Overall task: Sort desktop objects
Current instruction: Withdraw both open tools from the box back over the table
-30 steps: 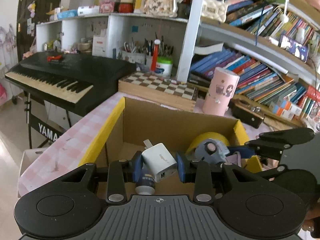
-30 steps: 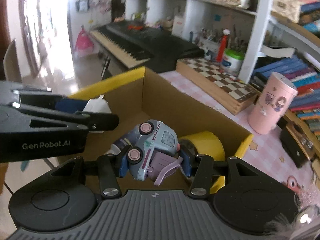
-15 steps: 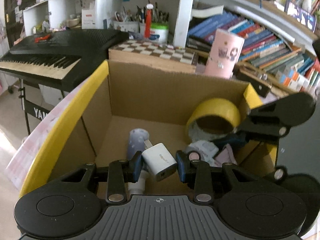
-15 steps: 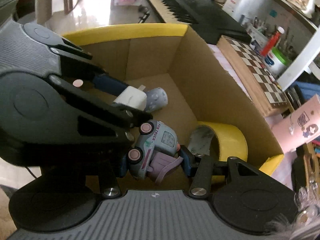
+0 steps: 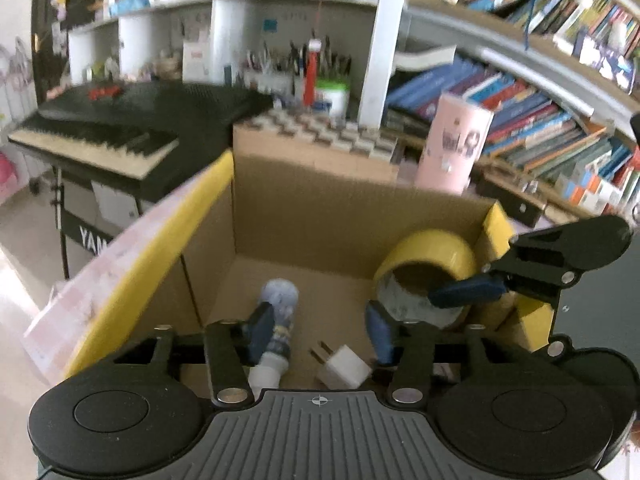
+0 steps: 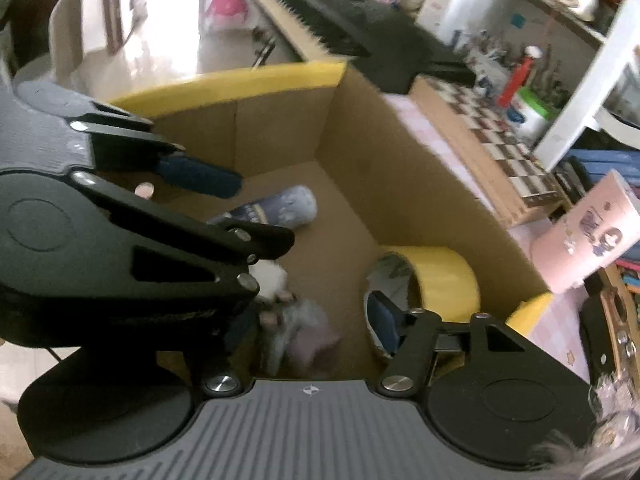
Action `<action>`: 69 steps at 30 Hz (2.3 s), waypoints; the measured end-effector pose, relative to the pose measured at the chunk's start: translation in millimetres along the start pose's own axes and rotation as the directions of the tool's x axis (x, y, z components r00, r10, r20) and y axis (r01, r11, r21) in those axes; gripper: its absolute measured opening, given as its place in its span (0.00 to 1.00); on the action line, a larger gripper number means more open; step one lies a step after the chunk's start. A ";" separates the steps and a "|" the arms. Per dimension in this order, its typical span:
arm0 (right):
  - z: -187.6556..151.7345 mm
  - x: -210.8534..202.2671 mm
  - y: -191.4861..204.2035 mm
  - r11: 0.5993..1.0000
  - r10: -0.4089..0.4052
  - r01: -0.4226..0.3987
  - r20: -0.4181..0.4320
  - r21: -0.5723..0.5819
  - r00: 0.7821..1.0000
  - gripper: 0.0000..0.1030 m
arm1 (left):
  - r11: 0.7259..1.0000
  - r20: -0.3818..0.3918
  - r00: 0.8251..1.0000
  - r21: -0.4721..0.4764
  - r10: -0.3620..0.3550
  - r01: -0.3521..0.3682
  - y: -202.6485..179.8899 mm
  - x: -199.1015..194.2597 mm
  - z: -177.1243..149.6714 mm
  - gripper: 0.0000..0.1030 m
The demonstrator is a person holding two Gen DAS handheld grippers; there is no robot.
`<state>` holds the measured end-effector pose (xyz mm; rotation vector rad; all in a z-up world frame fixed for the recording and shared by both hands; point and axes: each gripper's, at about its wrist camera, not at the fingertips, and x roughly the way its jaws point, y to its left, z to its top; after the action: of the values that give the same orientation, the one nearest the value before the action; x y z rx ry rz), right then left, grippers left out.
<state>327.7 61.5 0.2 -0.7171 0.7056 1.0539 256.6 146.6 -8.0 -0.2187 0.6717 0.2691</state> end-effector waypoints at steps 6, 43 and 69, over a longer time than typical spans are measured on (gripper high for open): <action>-6.5 -35.5 -8.8 0.989 -0.069 0.050 0.135 0.142 0.988 0.61 | 1.000 0.103 0.995 -0.027 0.006 -0.003 2.2 -34.3 7.1 0.67; -100.8 -140.2 117.1 0.736 -0.499 0.319 0.160 0.597 0.852 0.69 | 0.998 0.217 0.974 -0.039 0.063 -0.056 52.1 -166.4 -85.1 0.89; -132.2 -144.1 213.0 0.778 -0.386 0.282 0.072 0.561 0.920 0.78 | 0.999 0.034 0.999 0.034 -0.002 0.001 54.6 -193.7 -157.5 0.93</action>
<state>60.4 -48.8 0.7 -0.2286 0.6424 0.5335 2.4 119.4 -10.6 -0.1821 0.6422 0.2596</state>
